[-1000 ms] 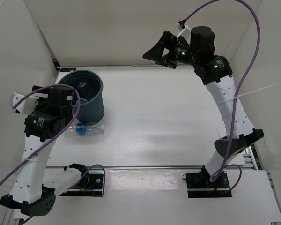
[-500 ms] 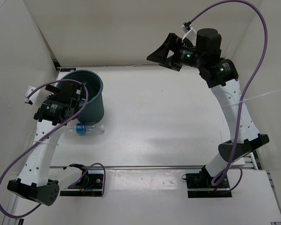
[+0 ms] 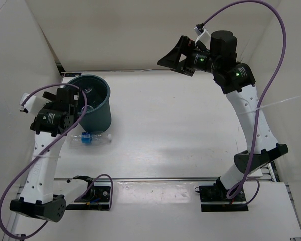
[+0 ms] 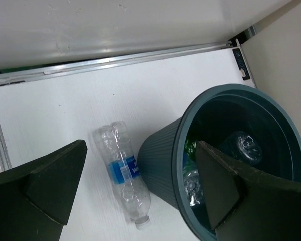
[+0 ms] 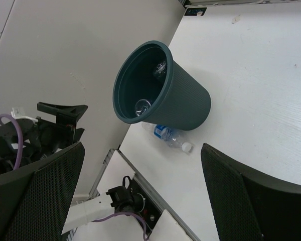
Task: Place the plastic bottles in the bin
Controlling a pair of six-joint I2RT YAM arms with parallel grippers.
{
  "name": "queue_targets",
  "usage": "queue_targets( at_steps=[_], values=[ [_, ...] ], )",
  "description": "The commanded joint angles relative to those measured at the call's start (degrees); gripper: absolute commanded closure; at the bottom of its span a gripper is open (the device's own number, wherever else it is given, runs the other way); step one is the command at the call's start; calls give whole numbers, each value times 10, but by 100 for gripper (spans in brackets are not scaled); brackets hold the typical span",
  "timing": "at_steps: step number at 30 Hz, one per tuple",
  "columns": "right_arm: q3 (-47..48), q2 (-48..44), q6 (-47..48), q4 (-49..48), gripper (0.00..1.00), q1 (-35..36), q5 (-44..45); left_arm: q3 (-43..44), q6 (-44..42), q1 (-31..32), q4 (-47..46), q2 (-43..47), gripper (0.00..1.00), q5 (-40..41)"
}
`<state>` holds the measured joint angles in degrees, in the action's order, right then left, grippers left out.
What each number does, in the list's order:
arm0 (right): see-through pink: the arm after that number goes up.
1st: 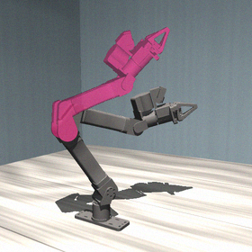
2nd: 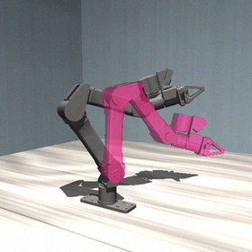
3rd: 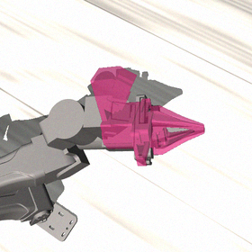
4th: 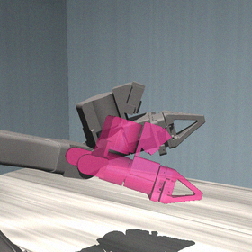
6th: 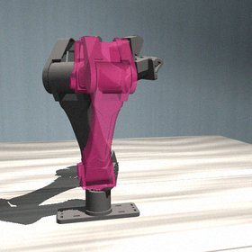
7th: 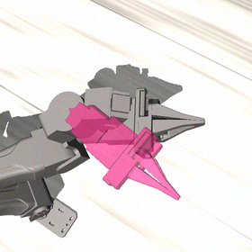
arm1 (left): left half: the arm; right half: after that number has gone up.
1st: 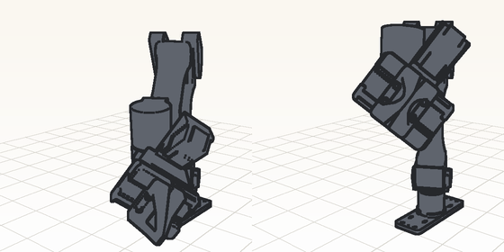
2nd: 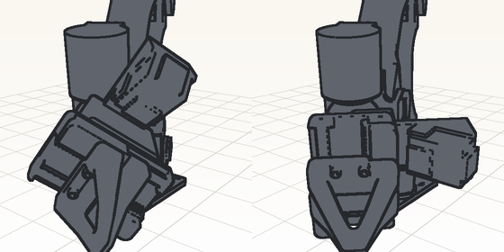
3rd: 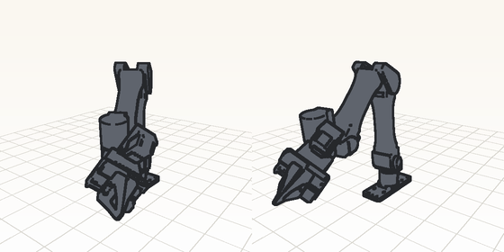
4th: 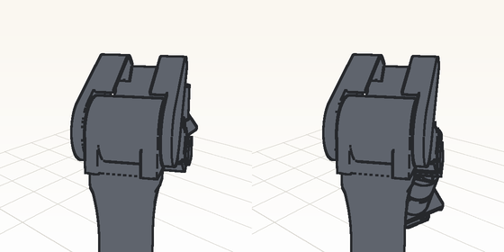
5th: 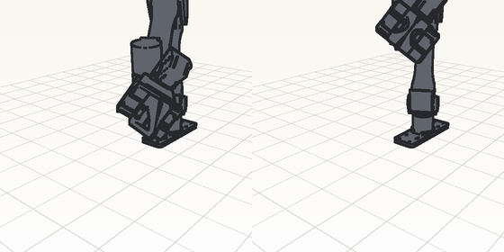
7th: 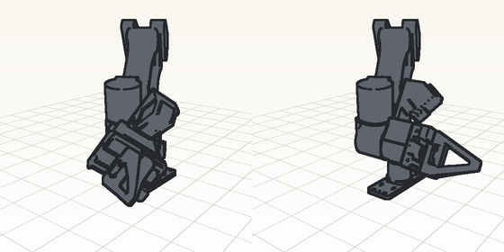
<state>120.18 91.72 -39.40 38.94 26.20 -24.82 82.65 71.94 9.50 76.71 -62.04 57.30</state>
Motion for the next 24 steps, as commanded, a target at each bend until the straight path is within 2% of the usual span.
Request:
queue_targets(
  at_steps=[1, 6, 11, 24],
  values=[
    [-2, -18, 12, -7, 0, -4, -8, -32, -3, -3, 13, 41, 0, -34],
    [-2, -13, 12, -7, 0, -4, -8, -63, 14, -3, 3, 54, 0, -79],
    [30, 12, 1, -7, 0, -4, -14, -57, 21, -3, 11, 49, 0, -125],
    [44, 35, -4, -7, 0, -4, -19, -87, 63, -3, 29, 69, 0, -143]
  ],
)
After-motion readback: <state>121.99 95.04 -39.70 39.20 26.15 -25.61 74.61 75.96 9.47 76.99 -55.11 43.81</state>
